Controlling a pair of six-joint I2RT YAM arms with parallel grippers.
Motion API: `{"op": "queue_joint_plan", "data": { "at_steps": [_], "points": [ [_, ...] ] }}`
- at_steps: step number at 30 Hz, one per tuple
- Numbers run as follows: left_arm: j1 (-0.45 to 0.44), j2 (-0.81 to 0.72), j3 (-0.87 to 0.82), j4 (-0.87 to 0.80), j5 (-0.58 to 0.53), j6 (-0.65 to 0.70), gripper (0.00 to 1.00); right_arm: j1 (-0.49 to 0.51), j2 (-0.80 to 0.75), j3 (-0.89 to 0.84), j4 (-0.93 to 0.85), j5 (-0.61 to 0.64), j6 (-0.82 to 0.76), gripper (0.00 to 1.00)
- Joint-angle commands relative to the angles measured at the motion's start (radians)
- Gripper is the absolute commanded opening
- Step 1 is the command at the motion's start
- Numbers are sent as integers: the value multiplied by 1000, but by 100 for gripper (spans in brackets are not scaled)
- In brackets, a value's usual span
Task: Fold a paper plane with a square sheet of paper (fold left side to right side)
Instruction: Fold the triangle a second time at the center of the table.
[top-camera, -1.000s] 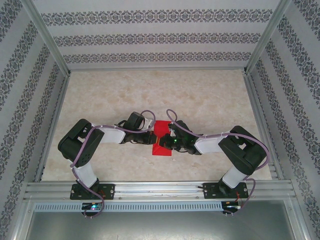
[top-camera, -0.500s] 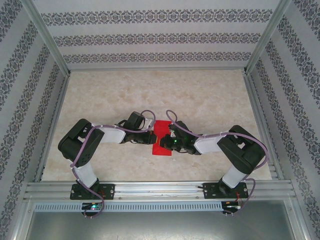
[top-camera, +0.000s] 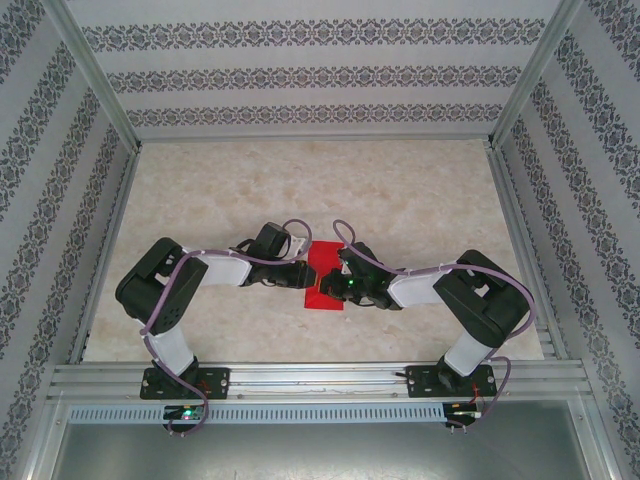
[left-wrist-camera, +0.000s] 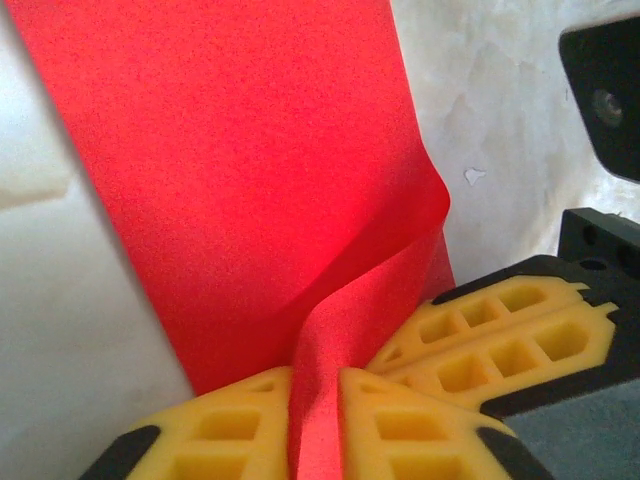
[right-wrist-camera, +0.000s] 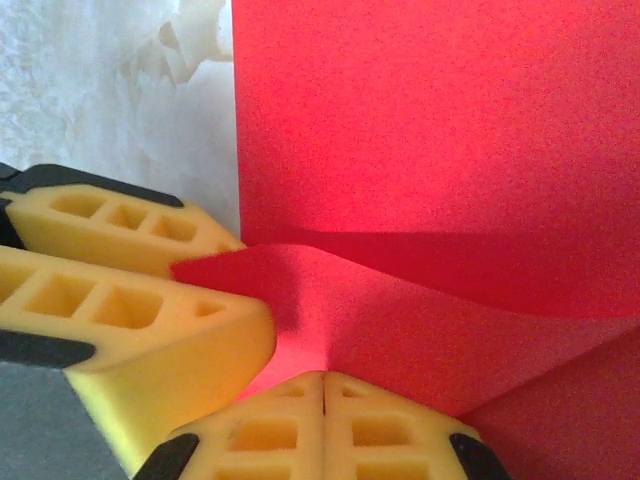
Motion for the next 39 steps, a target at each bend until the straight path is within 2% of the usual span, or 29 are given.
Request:
{"op": "queue_joint_plan", "data": {
  "at_steps": [1,6,11,15,18,22,29,39],
  "points": [
    [16,-45,6,-61,-71,28,23,14,38,-32,-48,31,18,0],
    [38,-135,17,-129,-98,50,28,14,38,-38,-42,33,25,0],
    [49,-255,12,-253,-108,90,27,15,26,-36,-41,30,25,0],
    [48,-344,-17,-320,-51,86,22,14,24,-27,-42,25,26,0],
    [45,-378,-55,-306,34,38,20,16,26,-23,-42,25,26,0],
    [29,-365,-94,-218,151,-49,17,15,30,-19,-42,23,26,0],
    [-2,-263,-79,-167,227,-70,15,16,38,-17,-44,20,26,0],
    [-35,-161,-40,-198,233,-15,14,15,48,-16,-46,14,26,0]
  ]
}}
